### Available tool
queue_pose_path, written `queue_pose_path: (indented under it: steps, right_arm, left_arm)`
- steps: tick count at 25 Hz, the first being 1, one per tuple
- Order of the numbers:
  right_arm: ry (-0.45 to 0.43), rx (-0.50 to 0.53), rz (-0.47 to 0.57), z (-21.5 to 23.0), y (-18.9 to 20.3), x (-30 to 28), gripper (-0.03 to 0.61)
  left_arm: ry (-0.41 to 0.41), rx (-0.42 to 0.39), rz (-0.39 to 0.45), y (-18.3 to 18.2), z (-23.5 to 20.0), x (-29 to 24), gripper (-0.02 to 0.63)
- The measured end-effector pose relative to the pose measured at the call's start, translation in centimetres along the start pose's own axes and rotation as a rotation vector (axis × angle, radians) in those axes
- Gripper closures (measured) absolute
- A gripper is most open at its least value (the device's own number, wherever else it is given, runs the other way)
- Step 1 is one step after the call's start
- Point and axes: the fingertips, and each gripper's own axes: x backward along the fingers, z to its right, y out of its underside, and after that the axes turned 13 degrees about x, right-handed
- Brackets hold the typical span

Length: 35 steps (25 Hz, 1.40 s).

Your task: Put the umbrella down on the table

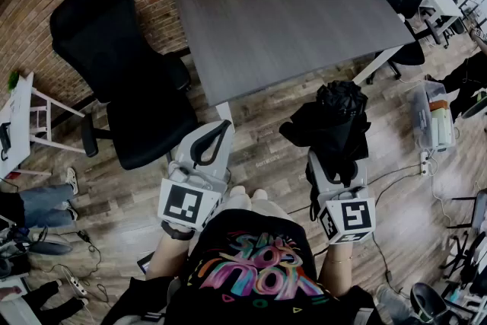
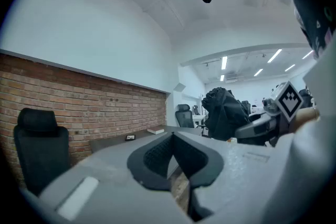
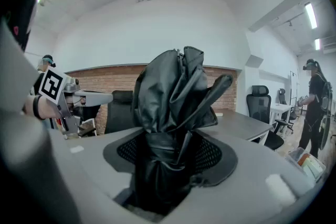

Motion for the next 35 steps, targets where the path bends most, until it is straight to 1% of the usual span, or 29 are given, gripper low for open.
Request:
queue_pose_path:
  steps: [3,7,11,14,19,22,26,30,35]
  right_arm:
    - [0.005,-0.024,0.003,-0.1,0.1,0.2,0.33]
    - [0.013,-0.037,0.015,1.3,0.4,0.8,0.33]
    - [-0.01,-0.075,0.036,2.1,0.9,1.3,0.328]
    - [-0.025,-0.087,0.052,2.5,0.9,1.1,0.328]
    - [-0.056,-0.091,0.04,3.0,1.5,-0.1,0.328]
    - [-0.072,-0.091,0.03,3.2,1.9,-1.5,0.327]
    - [-0.079,-0.096,0.021,4.1,2.2,-4.0,0.327]
    - [-0.082,-0.119,0.012,5.7,2.0,-7.7,0.325]
    - [-0.098,-0.126,0.002,7.3,0.3,-13.6,0.325]
  left_arm:
    - [-0.008,-0.011,-0.006,0.0,-0.3,0.4,0.614]
    - [-0.016,-0.025,-0.006,-0.2,0.8,-0.1,0.614]
    - [-0.029,-0.041,0.004,-0.3,2.1,-0.4,0.614]
    - [-0.05,-0.031,0.004,-0.1,2.1,-0.4,0.614]
    - [-0.078,-0.014,-0.004,0.4,1.2,-1.3,0.614]
    - [-0.066,-0.052,0.004,0.3,0.4,-2.5,0.614]
    - [-0.078,-0.01,-0.016,0.5,-1.0,-5.0,0.614]
    - [-0.073,-0.005,-0.027,-0.2,-3.0,-8.7,0.614]
    - [-0.057,-0.007,-0.028,-2.1,-6.8,-13.6,0.614]
